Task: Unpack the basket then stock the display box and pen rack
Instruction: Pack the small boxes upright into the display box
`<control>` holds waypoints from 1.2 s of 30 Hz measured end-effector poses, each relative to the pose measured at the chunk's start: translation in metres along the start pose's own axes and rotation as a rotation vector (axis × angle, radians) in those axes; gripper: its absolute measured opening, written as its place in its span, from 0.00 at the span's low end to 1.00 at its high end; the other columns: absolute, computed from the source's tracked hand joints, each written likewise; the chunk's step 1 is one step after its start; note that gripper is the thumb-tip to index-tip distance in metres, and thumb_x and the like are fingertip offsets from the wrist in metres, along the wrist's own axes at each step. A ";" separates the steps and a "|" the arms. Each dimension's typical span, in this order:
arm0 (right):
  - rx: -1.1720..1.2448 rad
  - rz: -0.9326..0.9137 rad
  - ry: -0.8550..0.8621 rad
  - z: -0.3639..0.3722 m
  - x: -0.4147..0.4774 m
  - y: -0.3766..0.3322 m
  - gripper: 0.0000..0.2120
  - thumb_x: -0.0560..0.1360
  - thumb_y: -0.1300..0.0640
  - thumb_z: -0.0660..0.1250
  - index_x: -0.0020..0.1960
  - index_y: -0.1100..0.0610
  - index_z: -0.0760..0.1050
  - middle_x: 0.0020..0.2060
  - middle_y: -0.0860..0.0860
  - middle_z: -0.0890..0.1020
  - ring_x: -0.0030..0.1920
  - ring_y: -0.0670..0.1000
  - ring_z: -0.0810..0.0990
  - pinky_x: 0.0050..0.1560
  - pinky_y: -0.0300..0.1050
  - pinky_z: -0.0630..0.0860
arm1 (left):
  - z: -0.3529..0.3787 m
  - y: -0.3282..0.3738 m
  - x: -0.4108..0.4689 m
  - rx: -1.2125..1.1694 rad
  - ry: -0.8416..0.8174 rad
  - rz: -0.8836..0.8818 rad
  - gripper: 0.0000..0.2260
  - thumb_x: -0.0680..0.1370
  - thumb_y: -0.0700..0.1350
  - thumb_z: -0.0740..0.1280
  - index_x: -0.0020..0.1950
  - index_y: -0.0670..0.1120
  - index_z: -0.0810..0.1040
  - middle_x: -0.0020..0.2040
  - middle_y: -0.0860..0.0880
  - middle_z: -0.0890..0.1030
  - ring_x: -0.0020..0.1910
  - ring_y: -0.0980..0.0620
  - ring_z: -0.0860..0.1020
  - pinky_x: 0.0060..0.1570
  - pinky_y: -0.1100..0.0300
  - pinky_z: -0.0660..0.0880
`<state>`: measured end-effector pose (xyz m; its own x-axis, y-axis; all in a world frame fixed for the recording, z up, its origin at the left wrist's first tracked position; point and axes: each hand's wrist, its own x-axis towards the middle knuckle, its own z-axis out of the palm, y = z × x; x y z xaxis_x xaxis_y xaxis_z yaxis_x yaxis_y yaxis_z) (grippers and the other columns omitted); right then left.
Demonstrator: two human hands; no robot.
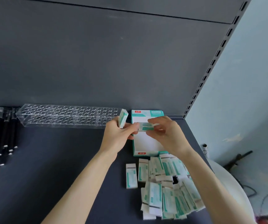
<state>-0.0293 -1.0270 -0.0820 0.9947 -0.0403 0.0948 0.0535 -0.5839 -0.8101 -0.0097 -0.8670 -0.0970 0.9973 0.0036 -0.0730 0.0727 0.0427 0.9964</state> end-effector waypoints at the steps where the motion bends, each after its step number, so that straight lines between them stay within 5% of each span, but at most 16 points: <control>1: -0.061 -0.027 0.007 -0.001 0.005 0.002 0.16 0.70 0.62 0.73 0.57 0.56 0.79 0.46 0.44 0.77 0.40 0.41 0.79 0.44 0.27 0.74 | 0.001 -0.001 0.001 0.026 0.001 0.003 0.07 0.73 0.39 0.73 0.48 0.39 0.78 0.38 0.47 0.84 0.33 0.58 0.81 0.29 0.67 0.75; 5: -0.239 -0.093 0.050 -0.004 0.027 0.009 0.15 0.69 0.62 0.74 0.56 0.58 0.79 0.43 0.49 0.78 0.38 0.47 0.78 0.47 0.33 0.74 | 0.002 -0.008 0.001 0.189 0.040 -0.071 0.13 0.74 0.54 0.70 0.46 0.46 0.72 0.38 0.51 0.78 0.33 0.58 0.76 0.38 0.59 0.74; 9: -0.292 -0.102 0.025 0.002 0.045 0.017 0.10 0.69 0.62 0.74 0.49 0.60 0.78 0.38 0.49 0.77 0.34 0.45 0.75 0.37 0.24 0.67 | 0.004 -0.014 -0.002 0.098 0.065 -0.131 0.11 0.81 0.51 0.57 0.46 0.43 0.68 0.37 0.48 0.73 0.24 0.62 0.70 0.27 0.70 0.69; 18: -0.359 -0.190 -0.062 0.014 0.052 0.028 0.10 0.71 0.70 0.65 0.50 0.64 0.80 0.49 0.57 0.75 0.42 0.59 0.79 0.50 0.54 0.76 | 0.001 -0.028 -0.004 0.161 0.116 0.006 0.08 0.79 0.43 0.62 0.41 0.44 0.72 0.28 0.54 0.75 0.26 0.60 0.72 0.30 0.64 0.71; 31: -0.425 -0.256 -0.021 0.018 0.056 0.037 0.09 0.71 0.70 0.65 0.44 0.61 0.81 0.45 0.55 0.80 0.42 0.59 0.79 0.43 0.51 0.76 | -0.001 -0.028 -0.007 0.092 0.038 0.081 0.06 0.78 0.39 0.65 0.51 0.46 0.79 0.34 0.55 0.79 0.30 0.60 0.74 0.32 0.66 0.73; 36: -0.455 -0.242 -0.072 0.016 0.055 0.036 0.12 0.74 0.68 0.63 0.51 0.59 0.82 0.52 0.55 0.78 0.47 0.58 0.79 0.48 0.46 0.74 | -0.001 -0.026 -0.007 0.056 0.115 0.130 0.07 0.75 0.39 0.70 0.50 0.48 0.77 0.41 0.51 0.84 0.34 0.56 0.79 0.35 0.63 0.76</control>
<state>0.0289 -1.0370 -0.1156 0.9629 0.1858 0.1955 0.2549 -0.8637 -0.4347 -0.0187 -0.8670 -0.1225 0.9913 0.1196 0.0555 -0.0533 -0.0218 0.9983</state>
